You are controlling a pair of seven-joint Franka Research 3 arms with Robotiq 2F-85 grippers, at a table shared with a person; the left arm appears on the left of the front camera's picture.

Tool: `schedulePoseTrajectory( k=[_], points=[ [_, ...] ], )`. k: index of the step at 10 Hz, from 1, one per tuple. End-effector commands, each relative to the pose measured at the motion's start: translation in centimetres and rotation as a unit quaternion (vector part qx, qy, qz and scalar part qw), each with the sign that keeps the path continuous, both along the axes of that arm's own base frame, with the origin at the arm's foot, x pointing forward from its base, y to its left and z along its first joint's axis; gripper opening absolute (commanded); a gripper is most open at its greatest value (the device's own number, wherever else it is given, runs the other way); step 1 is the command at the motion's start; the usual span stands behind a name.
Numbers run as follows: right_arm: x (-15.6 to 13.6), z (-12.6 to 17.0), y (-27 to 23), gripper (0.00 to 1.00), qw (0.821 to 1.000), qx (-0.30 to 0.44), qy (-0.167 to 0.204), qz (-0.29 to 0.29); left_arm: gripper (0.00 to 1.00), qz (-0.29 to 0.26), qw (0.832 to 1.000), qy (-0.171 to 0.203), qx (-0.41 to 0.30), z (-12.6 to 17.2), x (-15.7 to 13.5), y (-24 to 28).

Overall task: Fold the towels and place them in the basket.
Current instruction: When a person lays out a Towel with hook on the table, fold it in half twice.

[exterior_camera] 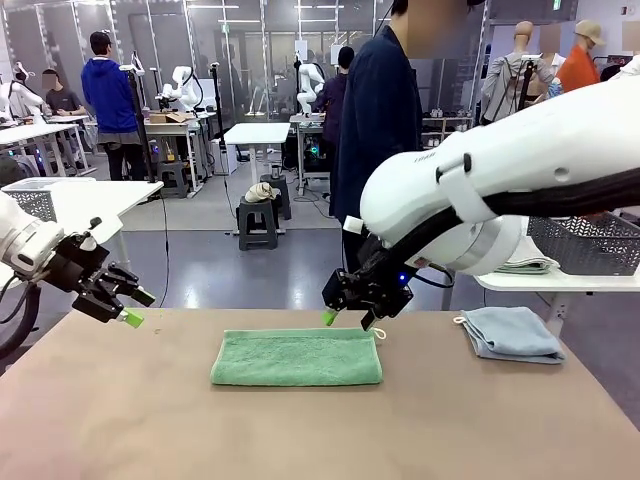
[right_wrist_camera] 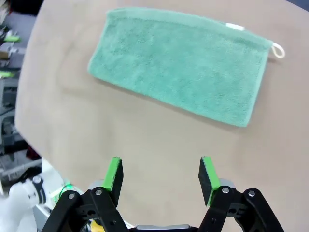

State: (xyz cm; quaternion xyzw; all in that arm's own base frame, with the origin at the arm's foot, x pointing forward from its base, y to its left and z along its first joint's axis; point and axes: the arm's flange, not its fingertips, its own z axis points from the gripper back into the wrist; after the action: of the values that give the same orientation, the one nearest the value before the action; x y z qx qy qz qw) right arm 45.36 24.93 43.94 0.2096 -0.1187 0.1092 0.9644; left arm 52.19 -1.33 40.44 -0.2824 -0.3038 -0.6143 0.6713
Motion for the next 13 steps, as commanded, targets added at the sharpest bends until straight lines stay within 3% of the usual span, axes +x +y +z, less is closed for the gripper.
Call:
schedulePoseTrajectory(
  k=[1,4,6,13],
  points=[
    [1.1,-1.7,1.4,0.79,0.995,-0.056,0.01,-0.08,0.77,0.002,1.0,-0.003,0.003,0.2,0.0,-0.1],
    [3.4,-5.4,1.0,0.79,0.987,-0.097,0.043,-0.124,0.77,0.002,1.0,-0.003,0.003,0.2,0.0,-0.1],
    [5.4,-7.3,0.0,0.79,0.985,-0.121,0.021,-0.12,0.77,0.002,1.0,-0.003,0.003,0.2,0.0,-0.1],
    [11.5,-10.5,-1.1,0.79,0.978,-0.15,0.04,-0.141,0.77,0.002,1.0,-0.003,0.003,0.2,0.0,-0.1]
  ],
)
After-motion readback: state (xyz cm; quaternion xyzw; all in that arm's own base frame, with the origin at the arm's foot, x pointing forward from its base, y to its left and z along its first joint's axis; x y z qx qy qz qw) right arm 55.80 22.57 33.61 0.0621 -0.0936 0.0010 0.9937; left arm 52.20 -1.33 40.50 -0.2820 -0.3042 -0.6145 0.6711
